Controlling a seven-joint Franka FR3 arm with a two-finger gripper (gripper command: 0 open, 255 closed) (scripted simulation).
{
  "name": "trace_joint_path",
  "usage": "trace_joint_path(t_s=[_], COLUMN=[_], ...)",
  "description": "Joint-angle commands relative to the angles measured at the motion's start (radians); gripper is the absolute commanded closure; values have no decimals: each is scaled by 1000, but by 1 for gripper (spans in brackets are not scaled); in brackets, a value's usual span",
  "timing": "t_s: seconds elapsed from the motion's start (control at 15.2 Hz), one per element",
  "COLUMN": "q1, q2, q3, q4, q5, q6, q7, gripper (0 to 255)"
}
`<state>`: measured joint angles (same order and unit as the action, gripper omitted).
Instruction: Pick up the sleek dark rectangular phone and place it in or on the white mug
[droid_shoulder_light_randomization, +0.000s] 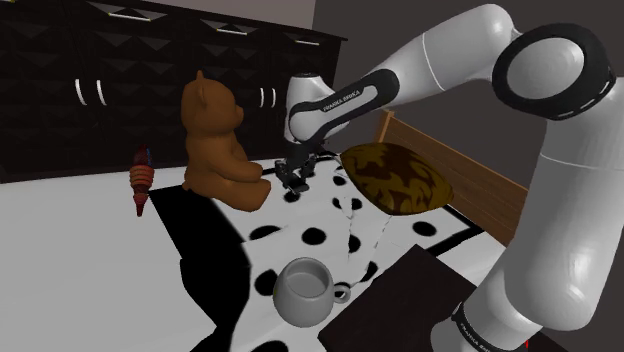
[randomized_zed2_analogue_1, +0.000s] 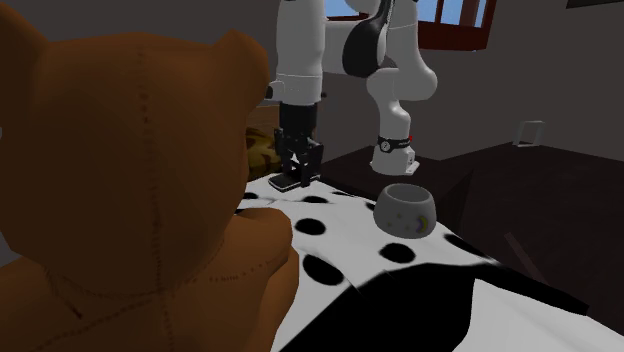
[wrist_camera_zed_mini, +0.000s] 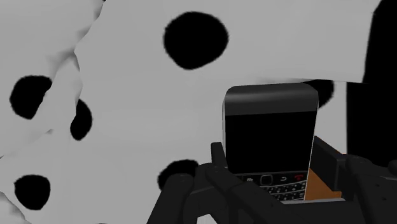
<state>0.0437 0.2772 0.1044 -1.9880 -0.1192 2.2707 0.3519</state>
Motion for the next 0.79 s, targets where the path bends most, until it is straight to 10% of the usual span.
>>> trace_joint_path(t_s=[0.0,0.73], q1=[15,104], q2=[-56,-361], q3=[11,96], q4=[-74,-459], q5=[2,53], q6=[16,90], q7=[28,175], gripper=[255,255])
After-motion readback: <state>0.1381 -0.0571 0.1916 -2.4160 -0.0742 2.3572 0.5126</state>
